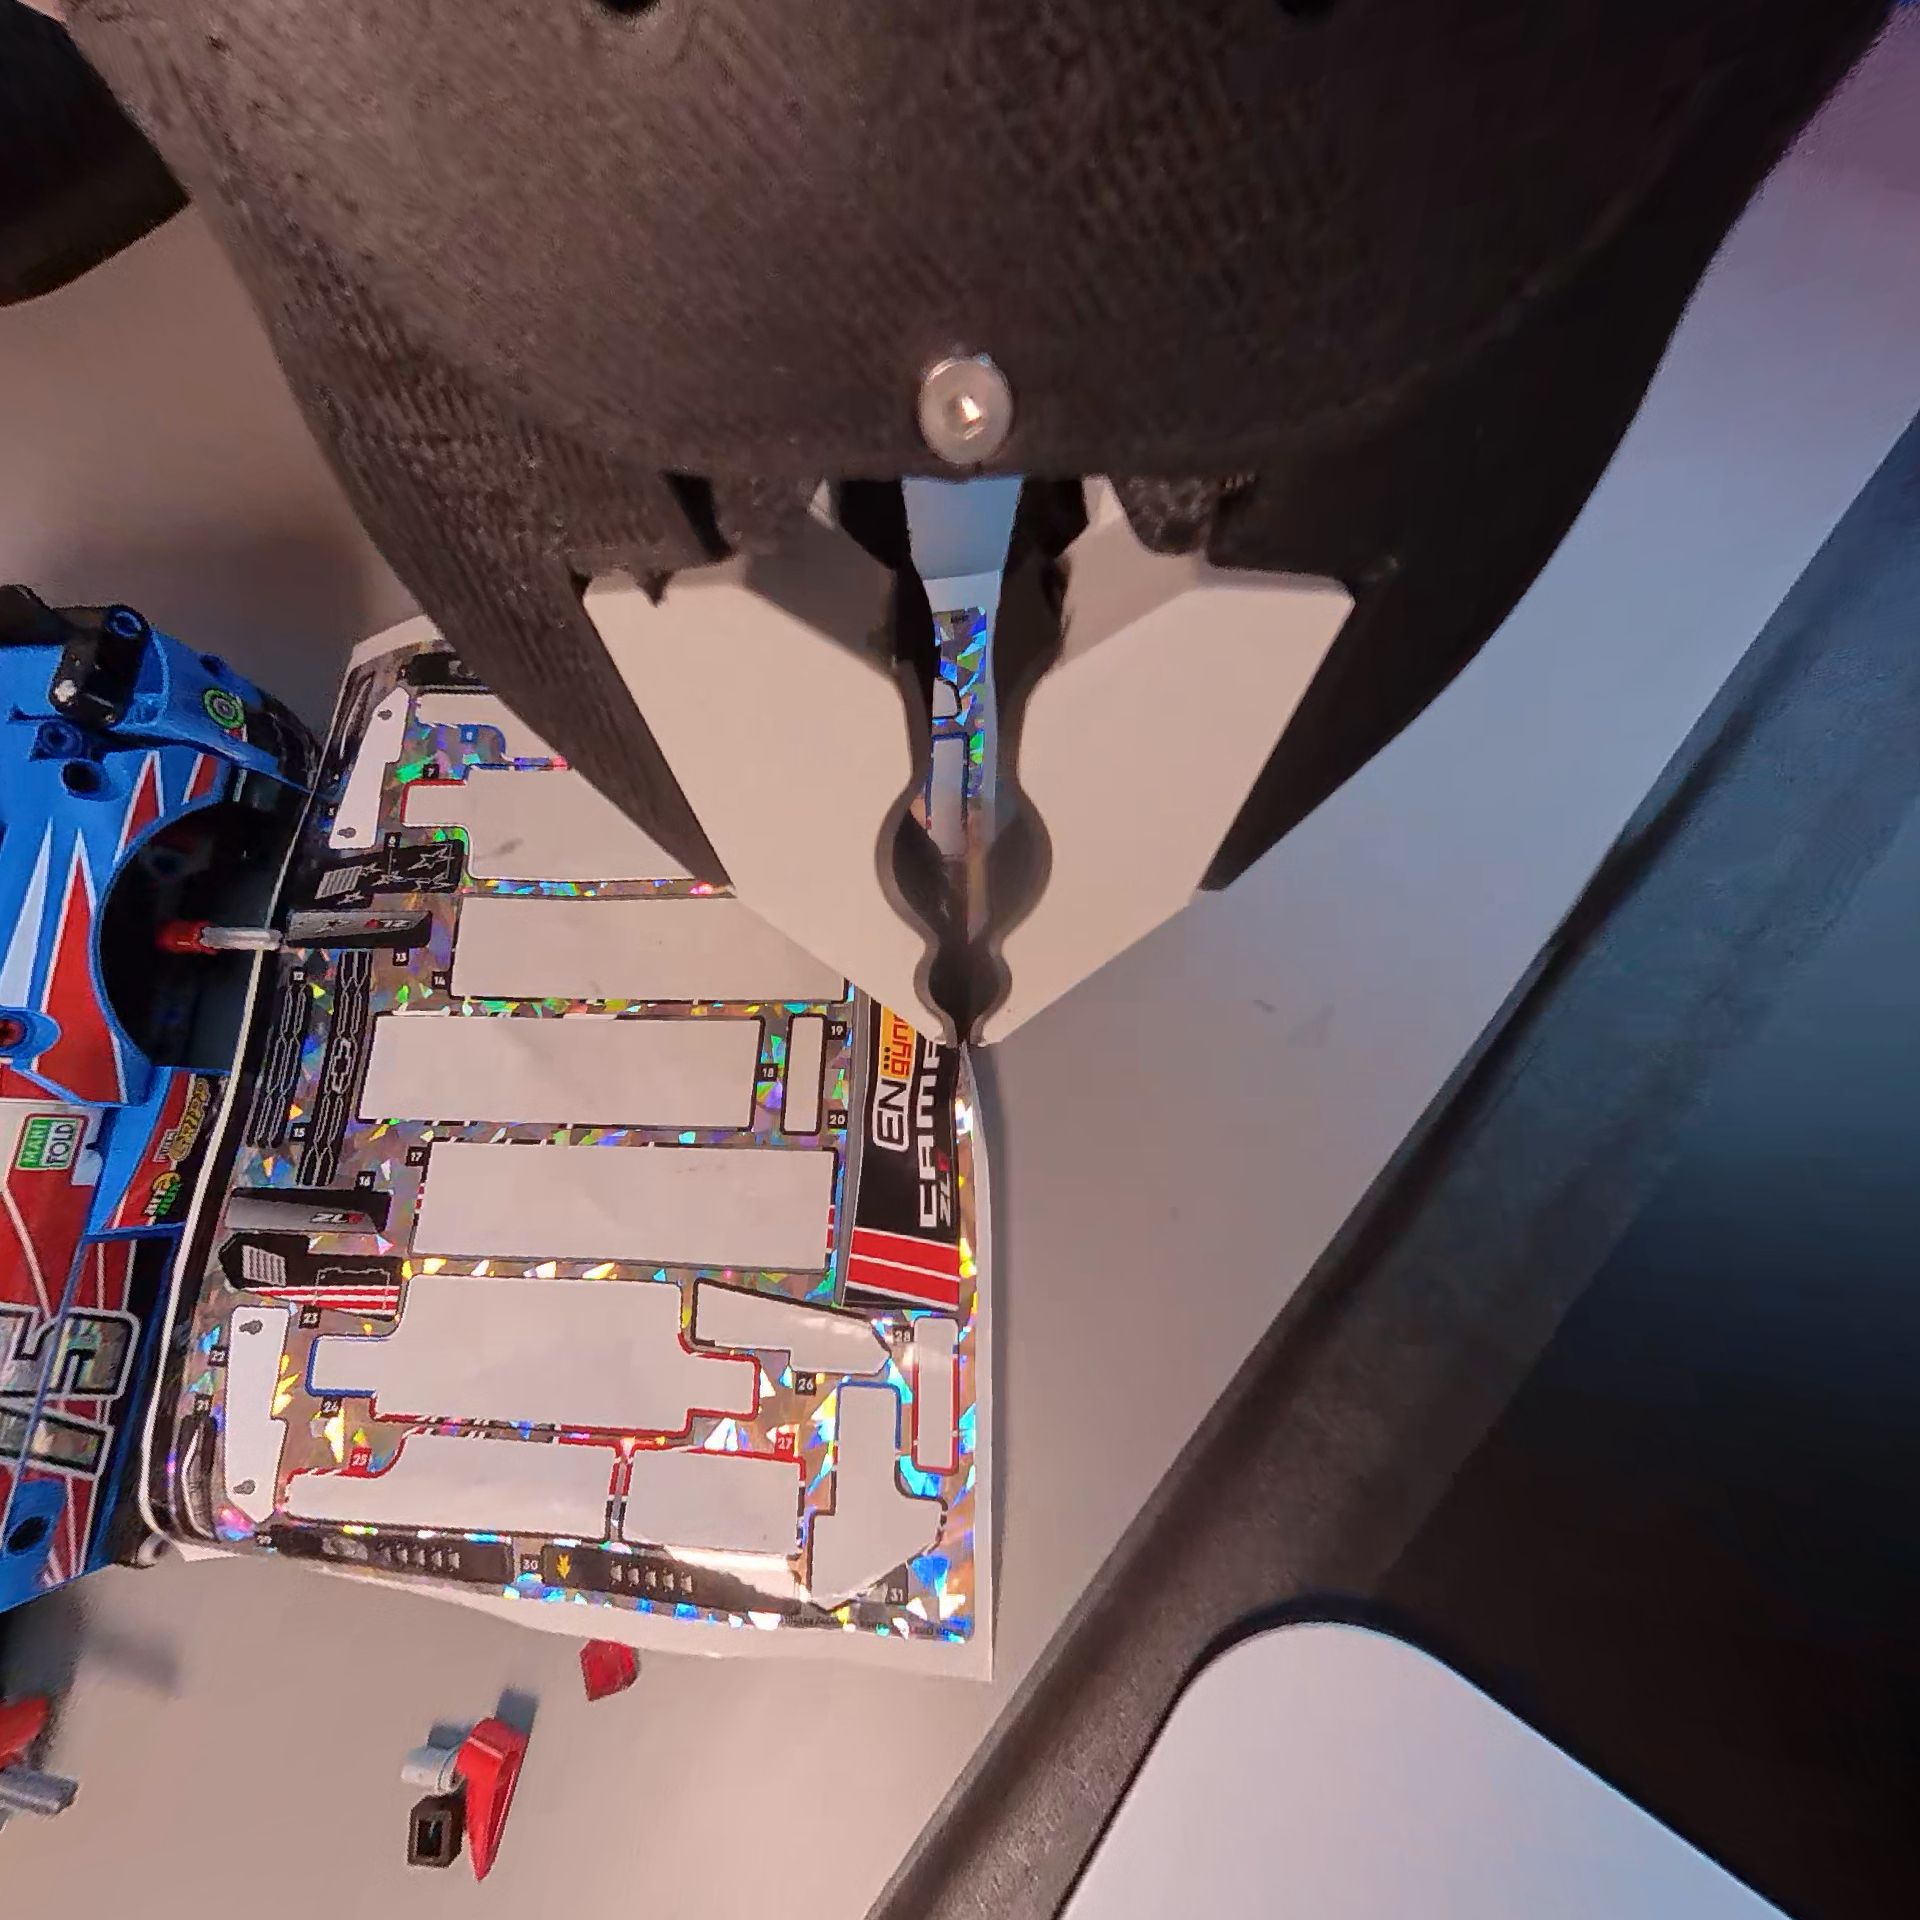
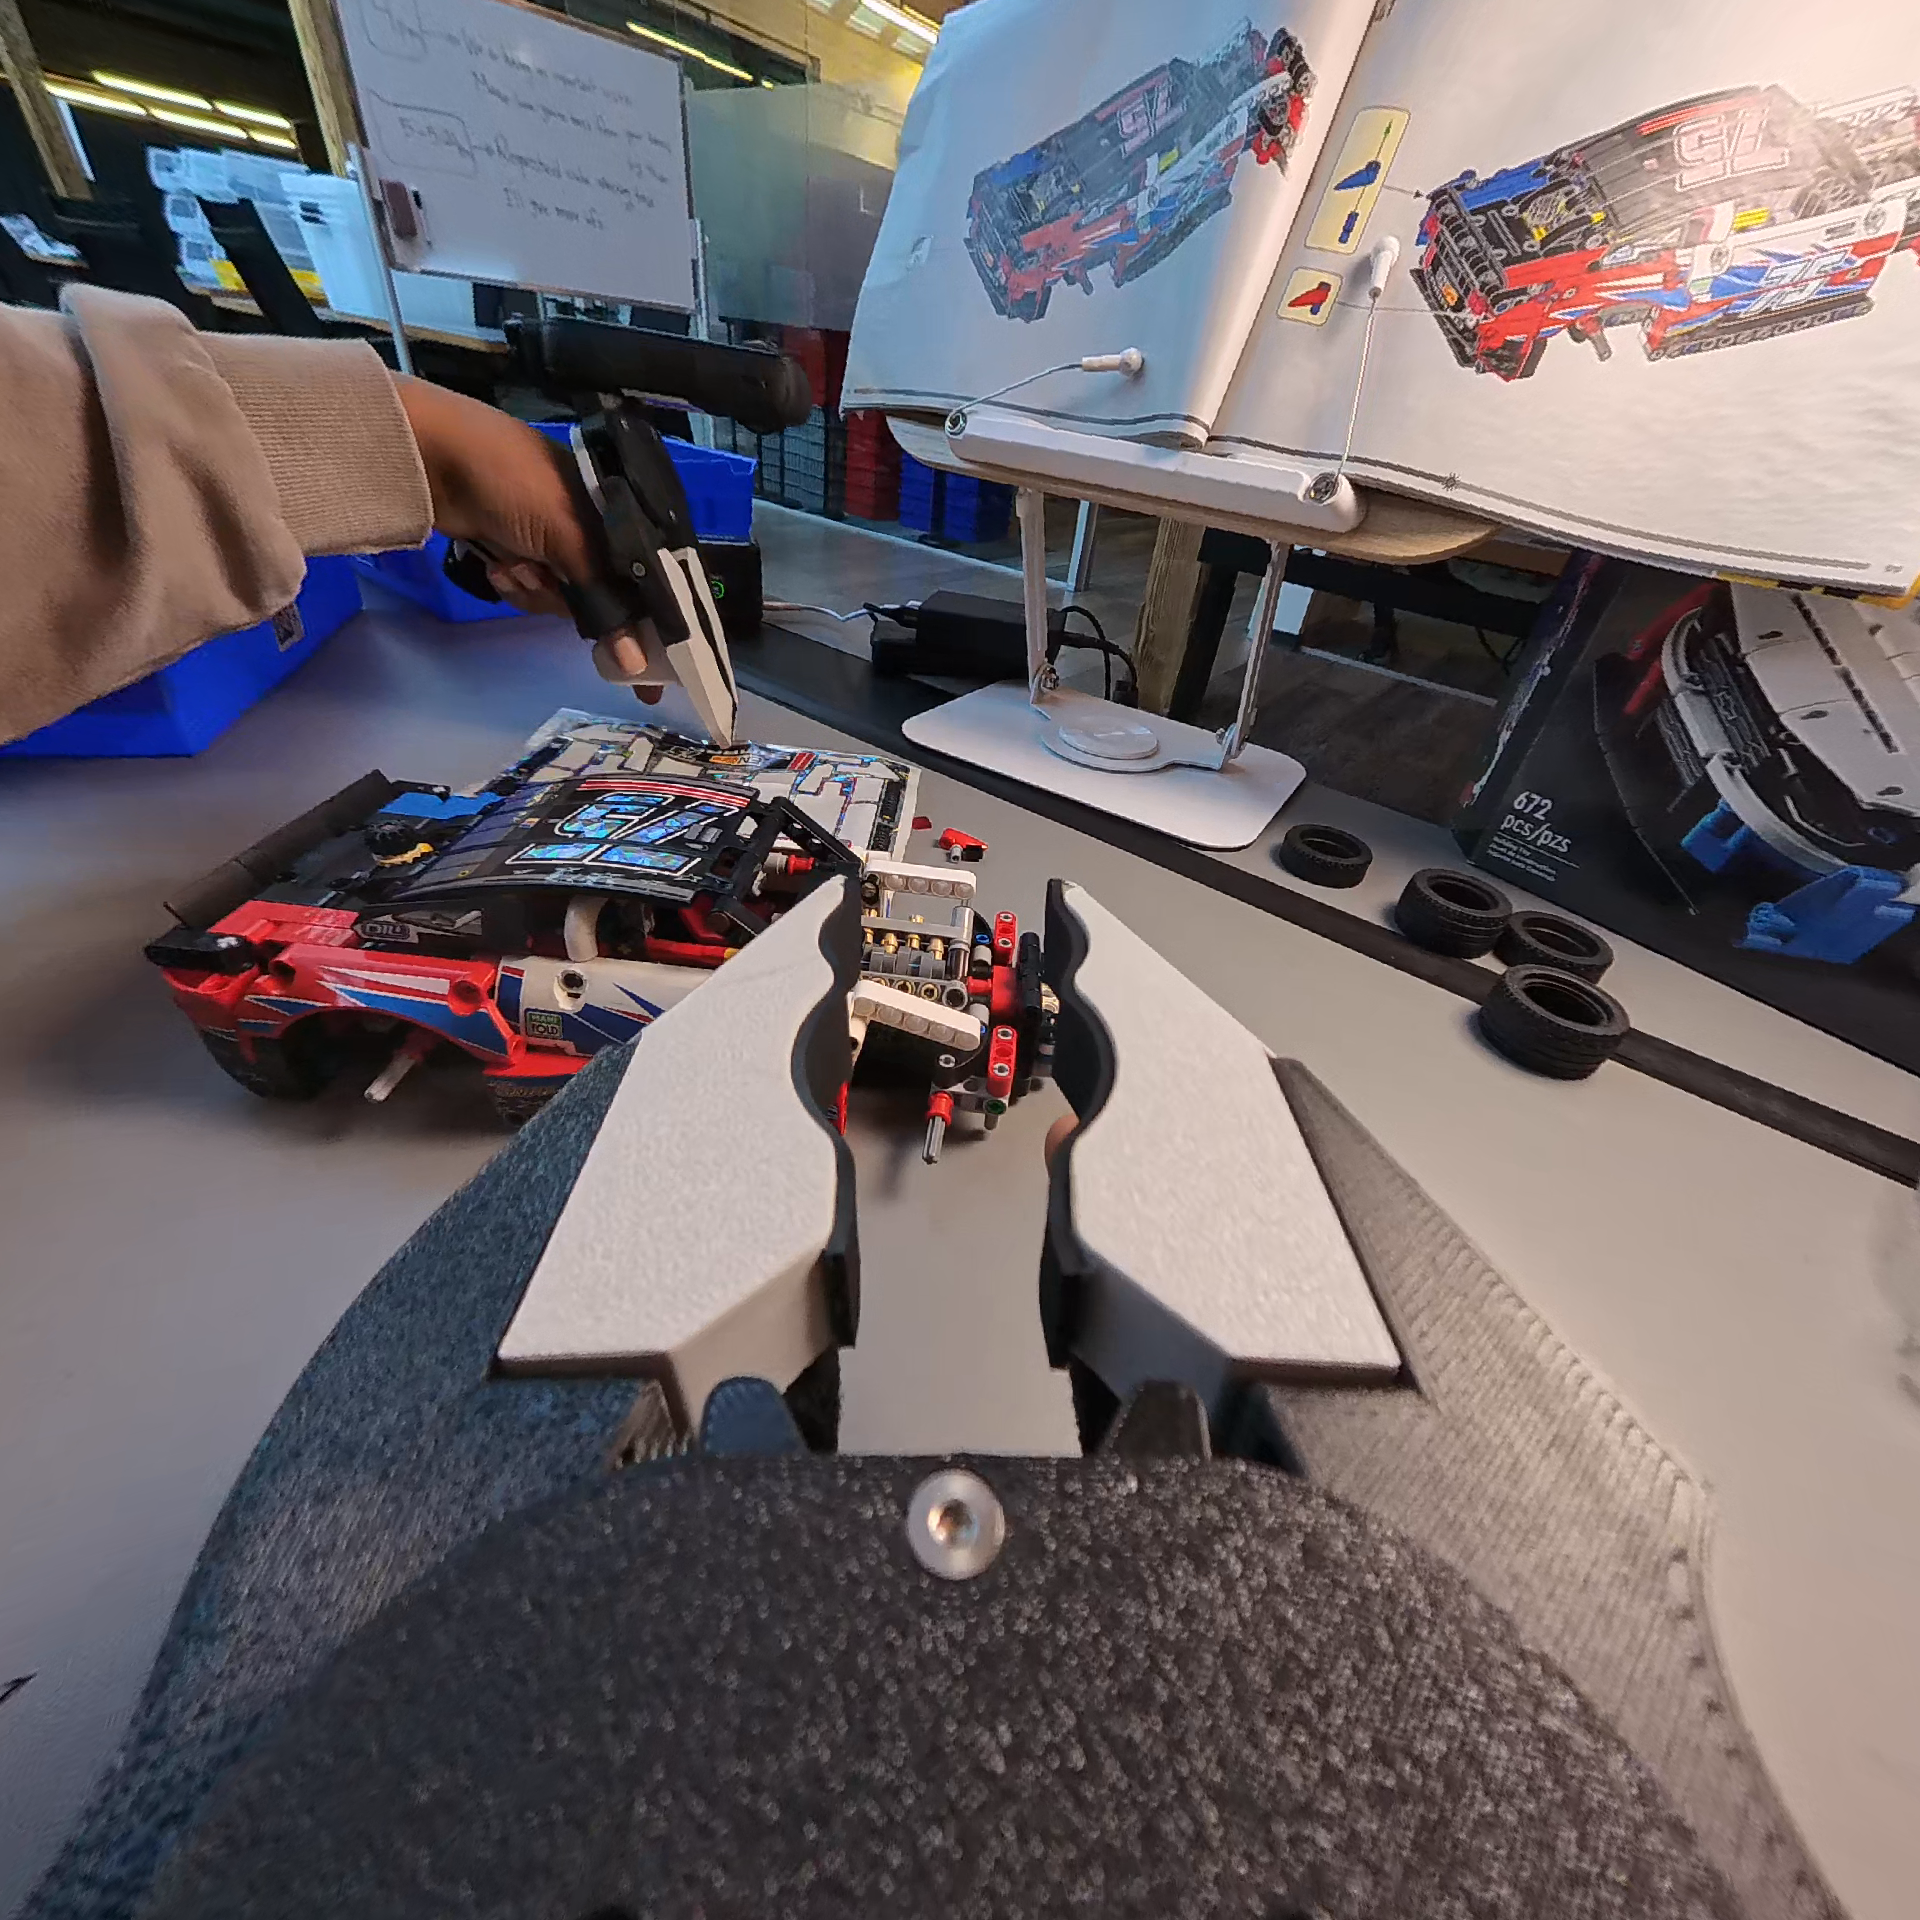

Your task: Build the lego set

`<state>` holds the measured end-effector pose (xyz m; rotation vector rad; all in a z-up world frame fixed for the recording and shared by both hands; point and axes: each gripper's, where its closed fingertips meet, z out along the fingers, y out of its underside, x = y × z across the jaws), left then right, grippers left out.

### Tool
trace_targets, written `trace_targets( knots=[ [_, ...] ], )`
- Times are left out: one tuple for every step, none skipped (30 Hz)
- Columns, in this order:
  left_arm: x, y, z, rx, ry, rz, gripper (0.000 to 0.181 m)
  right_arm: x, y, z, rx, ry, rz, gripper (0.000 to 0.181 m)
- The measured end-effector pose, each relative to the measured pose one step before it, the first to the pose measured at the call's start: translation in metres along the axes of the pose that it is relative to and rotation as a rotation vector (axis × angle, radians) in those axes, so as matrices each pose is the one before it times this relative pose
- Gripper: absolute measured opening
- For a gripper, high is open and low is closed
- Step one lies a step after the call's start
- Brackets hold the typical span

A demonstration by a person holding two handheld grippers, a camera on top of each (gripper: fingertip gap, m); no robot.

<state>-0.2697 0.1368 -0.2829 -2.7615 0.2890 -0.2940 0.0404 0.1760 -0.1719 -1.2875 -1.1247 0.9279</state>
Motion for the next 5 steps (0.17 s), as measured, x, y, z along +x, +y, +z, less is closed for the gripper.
trace_targets(
  knots=[
    [0.00070,-0.00217,-0.00471,0.0097,-0.0037,-0.0033,0.000,-0.00012,-0.00008,-0.00008,0.0006,-0.0006,-0.0005,0.032],
    [0.00150,-0.00357,-0.00677,0.0165,-0.0051,0.0035,0.000,-0.00024,-0.00005,-0.00013,0.0003,-0.0007,-0.0005,0.032],
    [0.00219,-0.00541,-0.00882,0.0237,-0.0072,0.0097,0.000,-0.00034,0.00010,0.00004,-0.0002,-0.0010,-0.0003,0.032],
    [0.00273,-0.00671,-0.01061,0.0284,-0.0090,0.0110,0.000,-0.00029,0.00017,0.00013,-0.0007,-0.0012,-0.0004,0.032],
    [0.00282,-0.00714,-0.01185,0.0266,-0.0140,0.0141,0.000,-0.00036,0.00019,0.00018,-0.0010,-0.0011,-0.0009,0.032]
  ],
)
